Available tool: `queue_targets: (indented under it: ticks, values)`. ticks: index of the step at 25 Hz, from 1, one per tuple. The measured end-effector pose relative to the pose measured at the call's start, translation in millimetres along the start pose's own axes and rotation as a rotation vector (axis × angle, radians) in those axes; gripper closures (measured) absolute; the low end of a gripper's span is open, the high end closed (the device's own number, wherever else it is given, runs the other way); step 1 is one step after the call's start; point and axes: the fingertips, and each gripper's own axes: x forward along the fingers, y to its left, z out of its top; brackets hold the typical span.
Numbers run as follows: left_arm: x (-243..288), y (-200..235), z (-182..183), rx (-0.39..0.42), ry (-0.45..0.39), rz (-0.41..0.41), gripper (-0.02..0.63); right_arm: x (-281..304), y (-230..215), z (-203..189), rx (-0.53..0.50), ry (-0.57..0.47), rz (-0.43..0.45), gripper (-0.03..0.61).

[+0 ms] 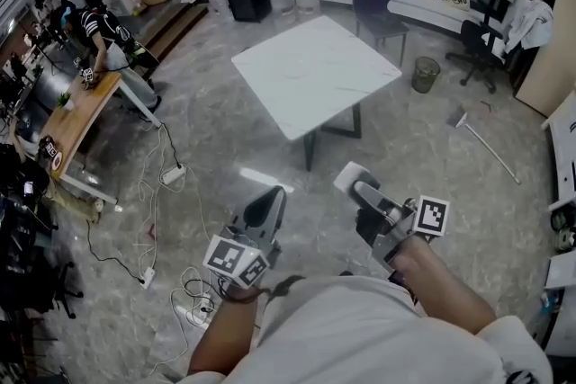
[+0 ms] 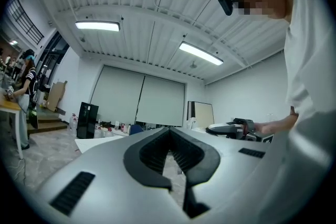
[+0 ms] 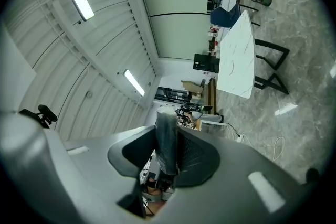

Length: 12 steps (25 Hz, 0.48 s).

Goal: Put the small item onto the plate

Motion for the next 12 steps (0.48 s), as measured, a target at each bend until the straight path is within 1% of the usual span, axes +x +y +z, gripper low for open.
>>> queue_targets:
  ticks: [7, 12]
  values:
    - [36, 22, -8, -0.011, 0.013, 0.012, 0.607, 21, -18, 30, 0.014, 0.013, -0.003, 0.474]
    - [60, 62, -4, -0.019, 0.007, -0.005, 0.607, 59, -31, 50, 0.015, 0.005, -0.01, 0.474]
